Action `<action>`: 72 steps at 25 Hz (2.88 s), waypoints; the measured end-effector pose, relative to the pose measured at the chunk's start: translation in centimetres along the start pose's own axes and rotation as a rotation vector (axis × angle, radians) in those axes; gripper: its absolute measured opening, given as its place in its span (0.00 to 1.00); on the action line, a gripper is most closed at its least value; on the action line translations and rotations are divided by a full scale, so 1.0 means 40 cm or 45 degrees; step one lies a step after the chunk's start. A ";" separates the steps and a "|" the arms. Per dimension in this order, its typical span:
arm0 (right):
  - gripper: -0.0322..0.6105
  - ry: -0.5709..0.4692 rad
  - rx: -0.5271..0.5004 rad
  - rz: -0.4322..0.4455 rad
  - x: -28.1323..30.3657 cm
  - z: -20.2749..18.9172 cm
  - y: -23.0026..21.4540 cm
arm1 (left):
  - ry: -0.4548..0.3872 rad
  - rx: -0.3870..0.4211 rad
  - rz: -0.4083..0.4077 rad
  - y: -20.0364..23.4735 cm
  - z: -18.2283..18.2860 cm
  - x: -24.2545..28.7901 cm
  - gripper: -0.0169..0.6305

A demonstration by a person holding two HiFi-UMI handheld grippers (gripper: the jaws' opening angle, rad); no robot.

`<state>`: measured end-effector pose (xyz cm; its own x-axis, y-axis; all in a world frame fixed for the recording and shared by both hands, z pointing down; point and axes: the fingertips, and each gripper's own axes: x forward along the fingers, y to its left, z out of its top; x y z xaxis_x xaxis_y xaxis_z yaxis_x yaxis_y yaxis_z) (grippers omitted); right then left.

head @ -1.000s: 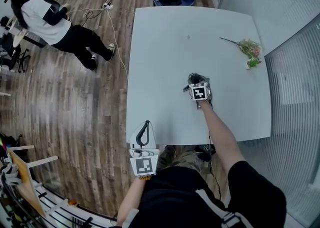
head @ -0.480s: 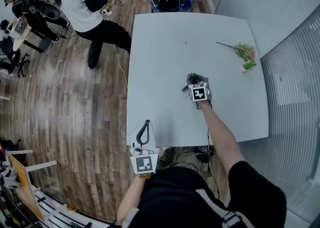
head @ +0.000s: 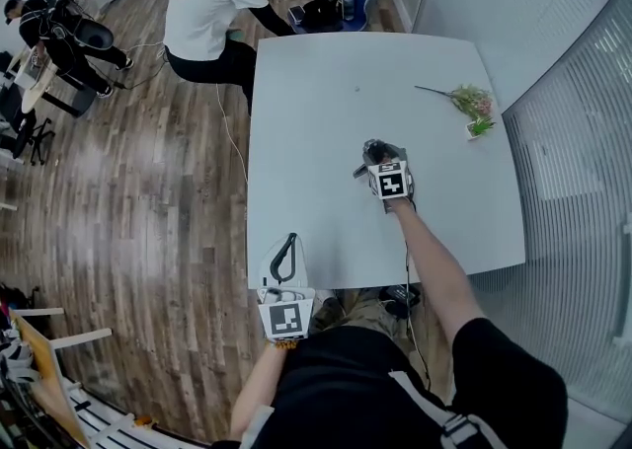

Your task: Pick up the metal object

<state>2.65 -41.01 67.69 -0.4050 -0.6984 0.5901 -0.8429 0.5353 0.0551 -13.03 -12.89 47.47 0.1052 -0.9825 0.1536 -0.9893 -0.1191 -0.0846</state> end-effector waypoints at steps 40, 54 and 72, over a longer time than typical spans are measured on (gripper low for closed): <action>0.45 -0.554 -0.181 0.056 -0.508 0.266 0.171 | -0.151 0.004 -0.199 -0.106 0.077 -0.005 0.03; 0.45 -0.712 -0.093 0.005 -0.676 0.322 0.241 | -0.206 -0.008 -0.231 -0.094 0.123 0.009 0.03; 0.45 -0.736 -0.016 -0.041 -0.810 0.213 0.202 | -0.230 0.004 -0.284 -0.128 0.131 0.007 0.03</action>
<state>5.96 -18.10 42.14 -0.5099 -0.8587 0.0522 -0.8552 0.5125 0.0774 -7.39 -13.32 42.77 0.3365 -0.9417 -0.0088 -0.9395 -0.3350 -0.0718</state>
